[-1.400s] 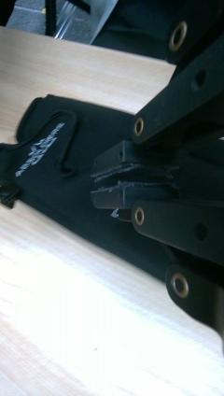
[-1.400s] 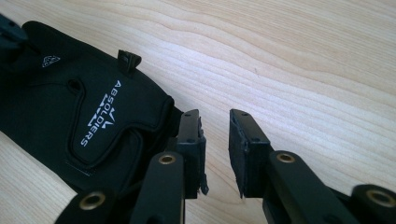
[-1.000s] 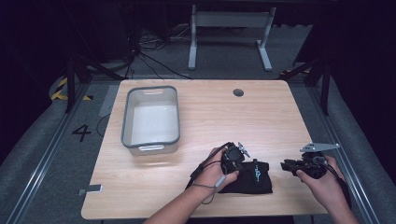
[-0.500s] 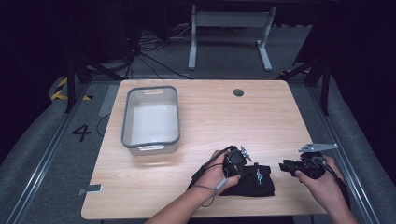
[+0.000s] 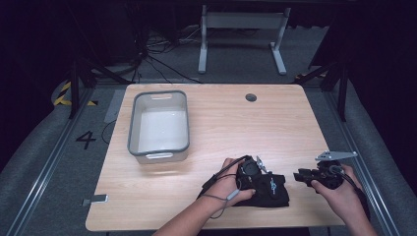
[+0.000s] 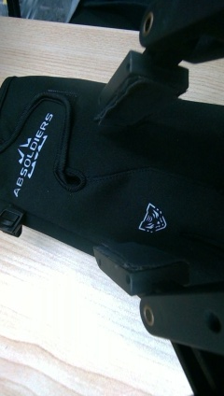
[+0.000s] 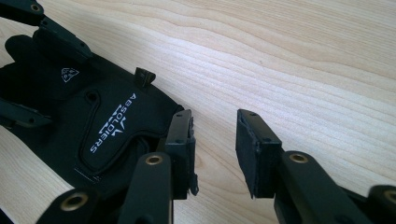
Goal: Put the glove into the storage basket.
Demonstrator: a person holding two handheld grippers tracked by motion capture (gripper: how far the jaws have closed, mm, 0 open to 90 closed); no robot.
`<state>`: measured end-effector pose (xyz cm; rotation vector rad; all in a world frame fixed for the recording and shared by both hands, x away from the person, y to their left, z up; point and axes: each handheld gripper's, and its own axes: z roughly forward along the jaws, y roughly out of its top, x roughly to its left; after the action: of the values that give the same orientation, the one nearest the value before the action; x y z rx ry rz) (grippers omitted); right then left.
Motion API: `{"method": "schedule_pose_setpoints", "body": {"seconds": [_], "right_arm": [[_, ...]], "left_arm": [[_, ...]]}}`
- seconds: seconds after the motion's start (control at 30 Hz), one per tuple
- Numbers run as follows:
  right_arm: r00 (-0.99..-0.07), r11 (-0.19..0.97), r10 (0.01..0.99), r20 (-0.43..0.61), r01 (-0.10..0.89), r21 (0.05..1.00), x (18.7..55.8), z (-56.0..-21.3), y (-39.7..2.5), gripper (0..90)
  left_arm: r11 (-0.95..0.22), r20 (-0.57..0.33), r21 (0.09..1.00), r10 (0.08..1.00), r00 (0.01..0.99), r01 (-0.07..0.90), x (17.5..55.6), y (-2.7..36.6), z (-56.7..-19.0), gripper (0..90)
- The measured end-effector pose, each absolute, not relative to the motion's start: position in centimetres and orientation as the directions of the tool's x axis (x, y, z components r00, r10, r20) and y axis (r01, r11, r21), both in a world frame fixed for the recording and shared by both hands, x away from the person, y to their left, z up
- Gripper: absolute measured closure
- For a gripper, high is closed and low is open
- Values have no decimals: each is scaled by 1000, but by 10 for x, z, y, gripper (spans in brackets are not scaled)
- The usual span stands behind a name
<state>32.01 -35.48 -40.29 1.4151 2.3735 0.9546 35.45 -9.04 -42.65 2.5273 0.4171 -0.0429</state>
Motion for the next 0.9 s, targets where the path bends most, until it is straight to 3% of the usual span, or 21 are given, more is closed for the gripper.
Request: {"method": "schedule_pose_setpoints", "body": {"seconds": [0.17, 0.23, 0.9], "right_arm": [[-513, 324, 847, 140, 707, 628, 321, -404, -355, 663], [-515, 327, 845, 143, 710, 624, 321, -404, -355, 661], [-517, 323, 841, 160, 716, 618, 322, -407, -354, 657]], "left_arm": [[-813, -109, 490, 301, 947, 315, 354, -94, -432, 251], [-826, -90, 476, 295, 951, 302, 354, -97, -434, 189], [-869, -37, 430, 254, 967, 244, 349, -104, -441, 152]]}}
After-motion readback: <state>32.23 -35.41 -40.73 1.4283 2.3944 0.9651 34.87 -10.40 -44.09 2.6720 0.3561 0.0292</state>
